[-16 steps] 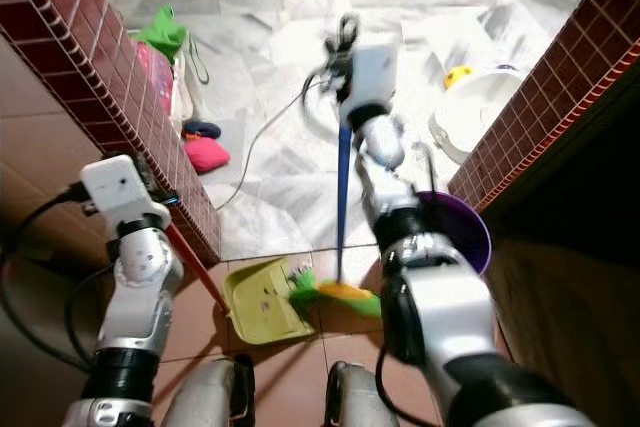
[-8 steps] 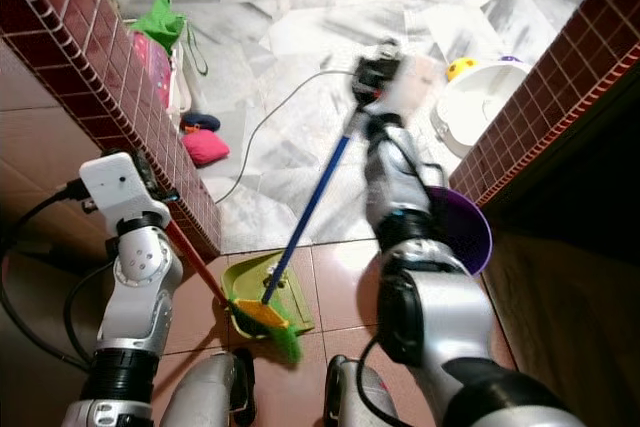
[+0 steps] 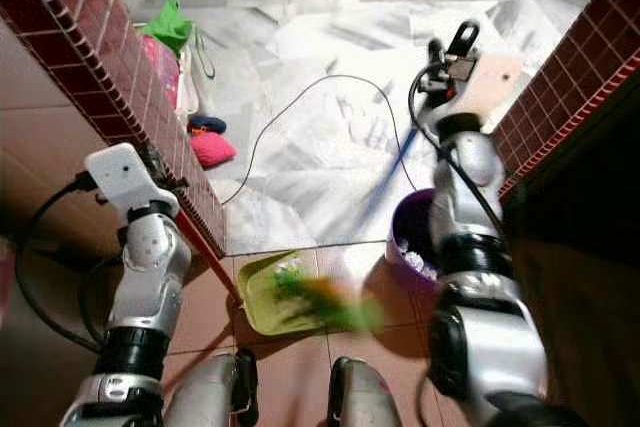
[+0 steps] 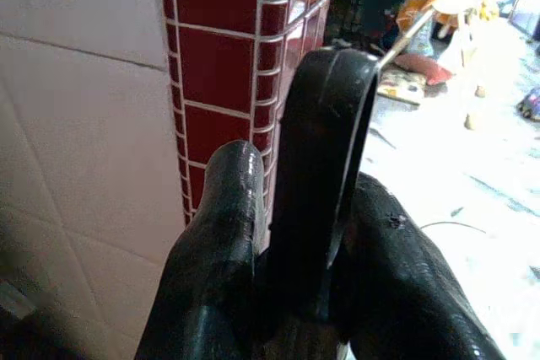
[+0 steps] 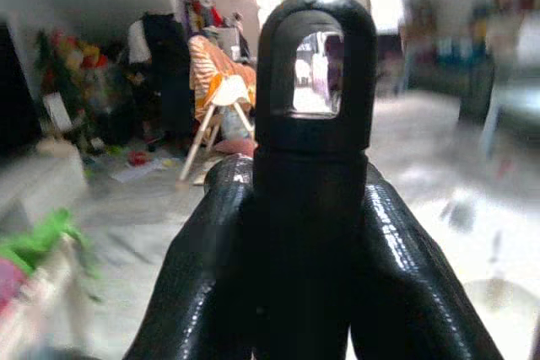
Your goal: Sweep floor
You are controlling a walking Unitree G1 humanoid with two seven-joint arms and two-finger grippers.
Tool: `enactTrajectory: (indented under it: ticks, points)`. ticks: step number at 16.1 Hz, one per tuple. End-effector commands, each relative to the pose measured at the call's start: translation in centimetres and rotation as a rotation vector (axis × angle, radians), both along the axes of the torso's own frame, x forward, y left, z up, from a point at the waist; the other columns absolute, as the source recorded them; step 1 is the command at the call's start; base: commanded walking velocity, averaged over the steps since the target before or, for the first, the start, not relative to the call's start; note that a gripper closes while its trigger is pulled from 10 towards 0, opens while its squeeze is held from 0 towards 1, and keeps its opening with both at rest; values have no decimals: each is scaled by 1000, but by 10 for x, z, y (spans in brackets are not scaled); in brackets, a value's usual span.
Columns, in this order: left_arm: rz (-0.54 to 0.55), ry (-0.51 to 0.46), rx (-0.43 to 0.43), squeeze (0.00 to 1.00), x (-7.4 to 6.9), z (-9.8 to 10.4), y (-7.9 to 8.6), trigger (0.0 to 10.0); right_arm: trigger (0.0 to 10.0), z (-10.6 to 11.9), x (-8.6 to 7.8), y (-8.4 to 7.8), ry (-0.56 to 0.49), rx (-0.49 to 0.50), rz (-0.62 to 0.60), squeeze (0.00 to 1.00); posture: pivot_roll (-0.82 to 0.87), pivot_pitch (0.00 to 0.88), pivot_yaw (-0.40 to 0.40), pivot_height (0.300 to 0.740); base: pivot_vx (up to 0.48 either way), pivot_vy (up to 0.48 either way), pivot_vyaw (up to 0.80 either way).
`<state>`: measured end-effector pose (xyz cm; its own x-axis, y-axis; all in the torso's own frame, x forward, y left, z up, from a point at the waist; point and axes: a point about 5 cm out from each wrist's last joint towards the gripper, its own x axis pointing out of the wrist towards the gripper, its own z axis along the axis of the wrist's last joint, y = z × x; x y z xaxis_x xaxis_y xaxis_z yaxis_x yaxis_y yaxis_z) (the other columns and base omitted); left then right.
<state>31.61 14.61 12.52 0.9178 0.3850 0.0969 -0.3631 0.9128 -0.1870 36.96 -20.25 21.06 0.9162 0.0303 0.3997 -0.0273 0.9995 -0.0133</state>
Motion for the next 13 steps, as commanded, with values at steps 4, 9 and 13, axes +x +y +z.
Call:
enactTrajectory:
  ticks: [4, 9, 13]
  points:
    - [4, -29, -50, 0, 11, 5, 8, 10000, 10000, -4, -11, -15, -7, -63, -68, 0, -97, 30, -38, 740, 0, 0, 0]
    - [2, -18, -41, 0, 18, 3, 7, 10000, 10000, -10, -9, -12, 27, -61, -79, 0, -111, 3, -39, 740, 0, 0, 0]
    - [-102, 58, -55, 0, 12, -16, -18, 10000, 10000, -31, -4, 9, 146, 133, -179, 0, -102, 0, -29, 740, 0, 0, 0]
